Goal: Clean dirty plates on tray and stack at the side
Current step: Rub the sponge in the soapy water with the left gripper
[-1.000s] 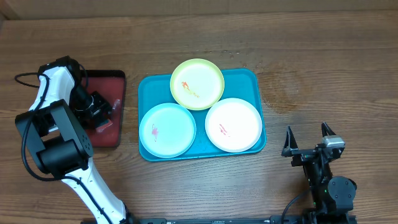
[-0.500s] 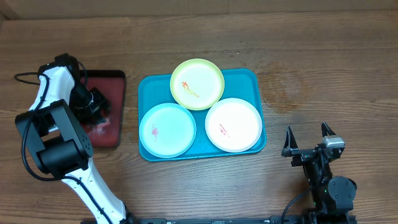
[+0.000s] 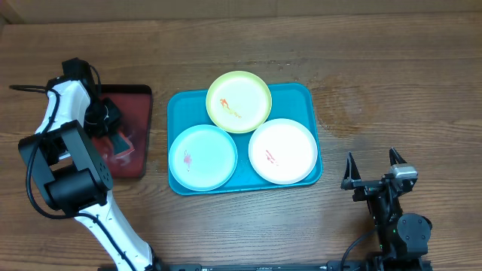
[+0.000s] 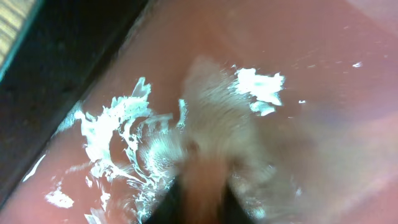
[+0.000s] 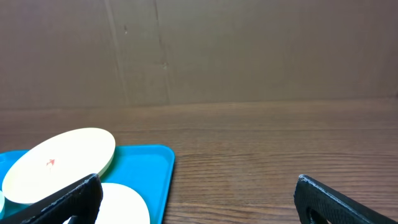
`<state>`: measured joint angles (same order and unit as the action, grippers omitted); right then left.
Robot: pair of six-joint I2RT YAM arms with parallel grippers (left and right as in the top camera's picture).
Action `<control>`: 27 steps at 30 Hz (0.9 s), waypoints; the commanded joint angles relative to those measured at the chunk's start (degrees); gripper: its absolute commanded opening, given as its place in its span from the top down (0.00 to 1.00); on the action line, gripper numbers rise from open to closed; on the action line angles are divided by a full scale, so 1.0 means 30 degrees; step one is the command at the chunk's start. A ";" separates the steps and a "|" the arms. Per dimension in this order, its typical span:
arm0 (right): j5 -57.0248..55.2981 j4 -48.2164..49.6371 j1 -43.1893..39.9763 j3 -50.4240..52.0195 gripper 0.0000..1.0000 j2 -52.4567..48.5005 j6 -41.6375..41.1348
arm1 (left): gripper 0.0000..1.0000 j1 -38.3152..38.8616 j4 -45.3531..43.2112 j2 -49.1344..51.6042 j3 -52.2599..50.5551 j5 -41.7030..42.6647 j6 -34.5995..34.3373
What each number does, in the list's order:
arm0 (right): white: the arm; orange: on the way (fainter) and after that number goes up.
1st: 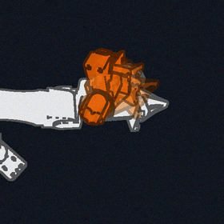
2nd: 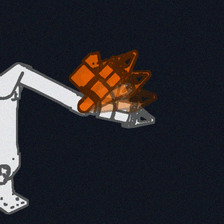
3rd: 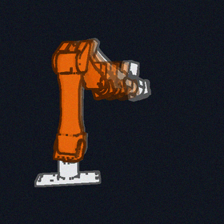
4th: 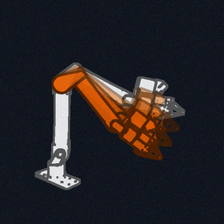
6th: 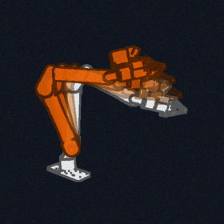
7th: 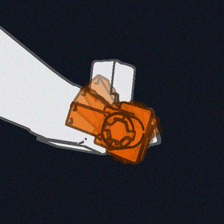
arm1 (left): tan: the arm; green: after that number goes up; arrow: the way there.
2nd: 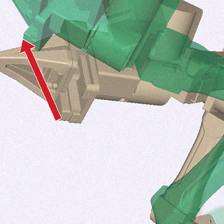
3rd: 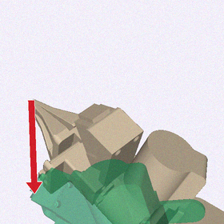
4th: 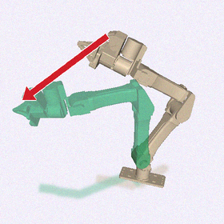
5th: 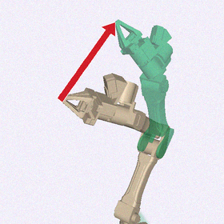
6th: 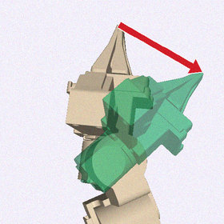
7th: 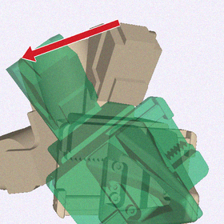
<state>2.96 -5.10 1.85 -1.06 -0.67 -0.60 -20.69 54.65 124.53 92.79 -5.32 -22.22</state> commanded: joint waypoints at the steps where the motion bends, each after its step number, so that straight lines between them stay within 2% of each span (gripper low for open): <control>1: -0.0117 0.0153 -0.0124 0.0197 0.00 0.0168 0.0073 | 0.96 -0.0102 0.0495 0.0240 0.0335 -0.0415 0.0124; 2: -0.0117 0.0153 -0.0124 0.0197 0.00 0.0168 0.0073 | 0.85 -0.0102 0.0809 0.0240 0.0335 -0.0415 0.0124; 3: -0.0117 0.0153 -0.0124 0.0197 0.00 0.0168 0.0073 | 0.61 -0.0102 0.1137 0.0240 0.0335 -0.0408 0.0124; 5: -0.0117 0.0146 -0.0124 0.0197 0.00 0.0168 0.0073 | 0.00 -0.0102 0.1938 0.0240 0.0335 -0.0306 0.0117; 14: -0.0117 0.0153 -0.0124 0.0197 0.00 0.0168 0.0073 | 0.02 -0.0095 0.5304 0.0240 0.0335 0.2062 0.0117; 17: -0.0117 0.0153 -0.0124 0.0197 0.00 0.0168 0.0080 | 0.20 -0.0095 0.5734 0.0240 0.0335 0.2295 0.0117; 19: -0.0117 0.0146 -0.0124 0.0197 0.00 0.0168 0.0073 | 0.35 -0.0095 0.5938 0.0240 0.0335 0.2295 0.0117; 23: -0.0117 0.0153 -0.0124 0.0197 0.00 0.0168 0.0073 | 0.79 -0.0095 0.6135 0.0240 0.0335 0.2266 0.0124; 24: -0.0117 0.0153 -0.0124 0.0197 0.00 0.0168 0.0080 | 0.92 -0.0102 0.6127 0.0240 0.0335 0.2266 0.0124; 25: -0.0117 0.0146 -0.0124 0.0197 0.00 0.0168 0.0073 | 0.96 -0.0102 0.6105 0.0240 0.0335 0.2273 0.0117; 27: -0.0117 0.0153 -0.0124 0.0197 0.00 0.0168 0.0073 | 0.96 -0.0102 0.5938 0.0240 0.0335 0.2273 0.0117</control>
<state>2.94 -5.10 1.85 -1.06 -0.67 -0.60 -20.69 72.75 124.53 92.79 0.89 -22.13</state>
